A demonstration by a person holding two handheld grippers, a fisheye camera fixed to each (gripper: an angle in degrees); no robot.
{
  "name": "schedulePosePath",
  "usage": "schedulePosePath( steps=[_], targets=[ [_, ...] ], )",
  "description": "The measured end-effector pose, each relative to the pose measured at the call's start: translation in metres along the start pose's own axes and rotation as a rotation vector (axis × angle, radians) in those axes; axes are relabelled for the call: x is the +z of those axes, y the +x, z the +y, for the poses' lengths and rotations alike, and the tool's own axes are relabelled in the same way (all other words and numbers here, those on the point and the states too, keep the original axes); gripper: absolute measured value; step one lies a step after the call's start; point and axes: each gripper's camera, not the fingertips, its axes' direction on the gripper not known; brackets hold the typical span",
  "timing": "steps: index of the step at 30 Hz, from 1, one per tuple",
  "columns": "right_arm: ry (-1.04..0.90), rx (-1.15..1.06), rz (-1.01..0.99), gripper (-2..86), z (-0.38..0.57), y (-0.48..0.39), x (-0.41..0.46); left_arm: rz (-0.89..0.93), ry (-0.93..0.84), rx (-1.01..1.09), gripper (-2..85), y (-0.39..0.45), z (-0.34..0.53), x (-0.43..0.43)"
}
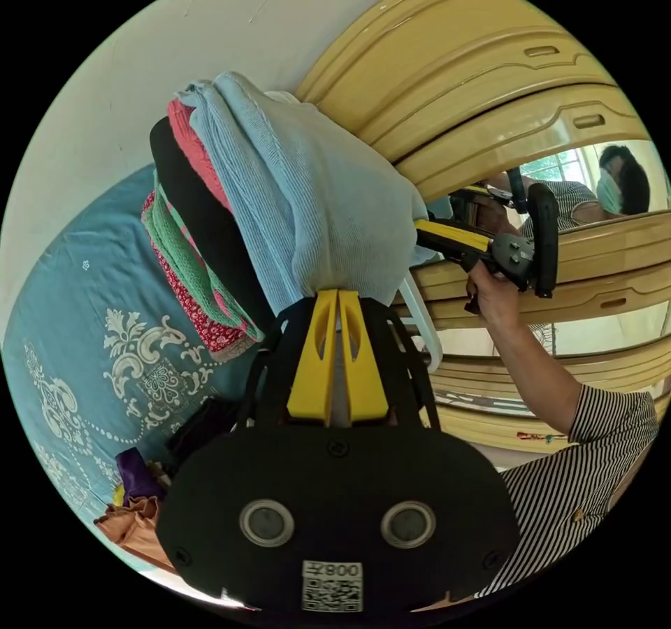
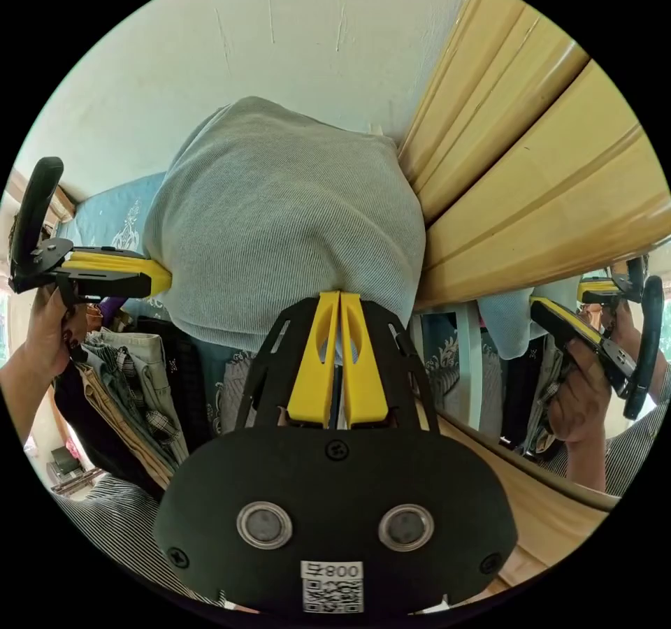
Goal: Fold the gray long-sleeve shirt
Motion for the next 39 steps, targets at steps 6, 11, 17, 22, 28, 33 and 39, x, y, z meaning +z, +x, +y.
schedulePosePath(
  steps=[6,11,17,22,28,33,39],
  targets=[
    [0.109,0.017,0.001,0.5,0.022,-0.046,-0.034,0.013,0.119,0.016,0.3,-0.005,0.041,-0.014],
    [0.109,0.002,-0.087,2.2,0.066,-0.085,-0.031,0.083,0.182,0.036,0.5,-0.012,0.091,-0.027],
    [-0.226,-0.019,-0.22,6.3,0.066,-0.124,0.085,0.132,0.196,0.076,0.9,-0.014,0.124,-0.022],
    [-0.392,-0.095,-0.159,7.6,0.037,-0.155,0.165,0.191,0.149,0.088,0.6,-0.021,0.143,0.001],
    [-0.529,-0.185,-0.141,8.8,0.023,-0.176,0.222,0.203,0.119,0.053,0.4,-0.044,0.162,0.025],
    [-0.55,-0.228,-0.118,5.3,0.029,-0.19,0.232,0.222,0.102,0.021,0.4,-0.06,0.171,0.046],
    [-0.504,-0.203,-0.288,2.7,0.06,-0.185,0.194,0.261,0.062,0.028,1.6,-0.066,0.172,0.076]
  ],
)
